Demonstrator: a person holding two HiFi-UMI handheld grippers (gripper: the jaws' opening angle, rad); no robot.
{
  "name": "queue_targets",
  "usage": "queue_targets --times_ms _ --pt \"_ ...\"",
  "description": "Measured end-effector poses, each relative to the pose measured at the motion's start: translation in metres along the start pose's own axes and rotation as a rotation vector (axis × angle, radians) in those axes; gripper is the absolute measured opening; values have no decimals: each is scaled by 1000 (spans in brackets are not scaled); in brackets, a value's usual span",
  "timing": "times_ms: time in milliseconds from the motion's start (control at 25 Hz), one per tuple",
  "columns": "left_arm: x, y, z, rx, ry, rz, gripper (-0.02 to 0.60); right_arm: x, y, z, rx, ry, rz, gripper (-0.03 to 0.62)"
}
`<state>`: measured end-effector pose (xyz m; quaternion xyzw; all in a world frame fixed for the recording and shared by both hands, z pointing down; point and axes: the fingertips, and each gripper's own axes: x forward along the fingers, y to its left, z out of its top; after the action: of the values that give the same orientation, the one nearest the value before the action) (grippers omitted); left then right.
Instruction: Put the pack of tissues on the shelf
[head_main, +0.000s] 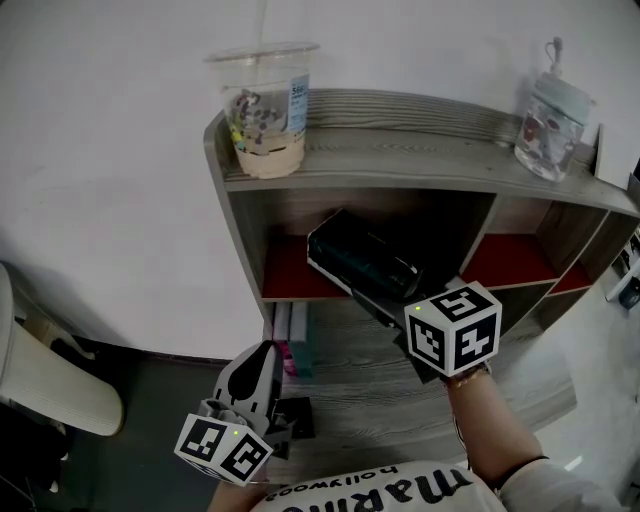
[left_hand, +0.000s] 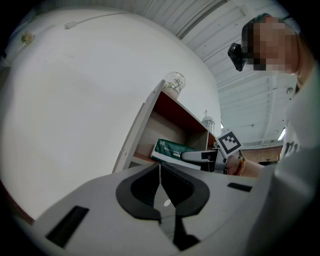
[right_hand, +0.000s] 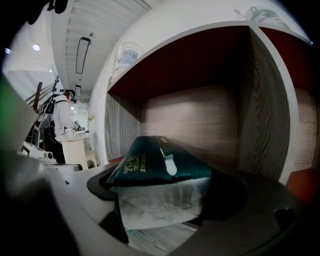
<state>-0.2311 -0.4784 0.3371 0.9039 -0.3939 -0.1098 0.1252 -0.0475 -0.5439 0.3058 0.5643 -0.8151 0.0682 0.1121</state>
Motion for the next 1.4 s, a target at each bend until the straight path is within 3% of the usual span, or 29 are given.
queue_targets --times_ms 1400 --pt "-16 8 3 -3 -11 23 23 16 2 3 -7 25 -23 472"
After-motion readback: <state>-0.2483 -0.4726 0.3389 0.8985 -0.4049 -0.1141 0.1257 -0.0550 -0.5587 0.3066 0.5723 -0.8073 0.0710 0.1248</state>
